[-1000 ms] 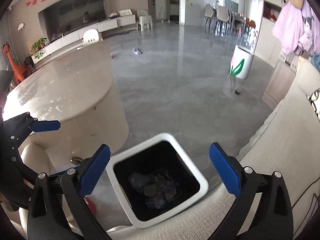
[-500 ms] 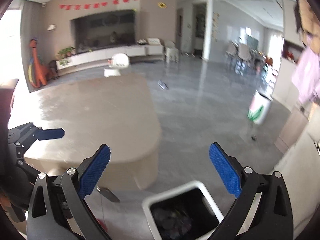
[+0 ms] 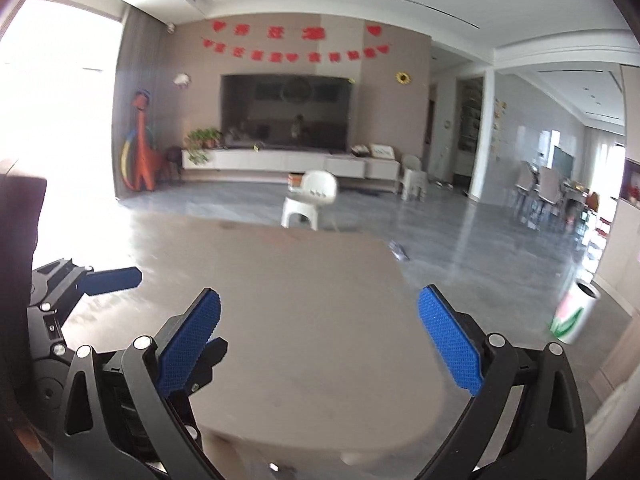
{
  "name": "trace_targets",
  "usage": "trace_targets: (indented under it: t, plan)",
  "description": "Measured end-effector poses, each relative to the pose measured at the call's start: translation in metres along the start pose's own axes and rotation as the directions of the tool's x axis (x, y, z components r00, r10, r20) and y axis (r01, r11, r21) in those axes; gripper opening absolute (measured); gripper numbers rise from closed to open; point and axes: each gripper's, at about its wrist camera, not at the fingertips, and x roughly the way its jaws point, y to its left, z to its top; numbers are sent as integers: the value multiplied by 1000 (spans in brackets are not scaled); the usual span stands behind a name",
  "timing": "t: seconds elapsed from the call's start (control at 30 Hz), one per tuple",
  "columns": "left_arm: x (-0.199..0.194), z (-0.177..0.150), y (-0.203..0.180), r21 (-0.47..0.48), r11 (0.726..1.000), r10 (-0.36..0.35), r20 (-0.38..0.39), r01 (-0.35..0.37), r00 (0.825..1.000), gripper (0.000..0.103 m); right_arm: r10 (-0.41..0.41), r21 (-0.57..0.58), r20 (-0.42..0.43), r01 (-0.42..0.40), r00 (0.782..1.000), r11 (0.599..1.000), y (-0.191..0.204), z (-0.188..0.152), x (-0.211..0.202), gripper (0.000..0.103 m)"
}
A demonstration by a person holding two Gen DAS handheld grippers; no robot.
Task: Collect trash
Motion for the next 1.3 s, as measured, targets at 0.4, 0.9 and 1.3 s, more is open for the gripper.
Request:
trace_targets:
  t: [0.4,0.9,1.3]
  plan:
    - [-25,-7,90,-103,957,274,15,-271,962,98,144,-42,17,-143,989,989,84,29,31,98]
    - [-38,-23,194,-225,900,371,-56,-373,927,98,223,-29,2,-223,975,974,133,28,48,99]
    - [-47,-28,220,-279,890,361,-51,-360,931,98,238,-63,-2,-238,971,969,151,30,47,99]
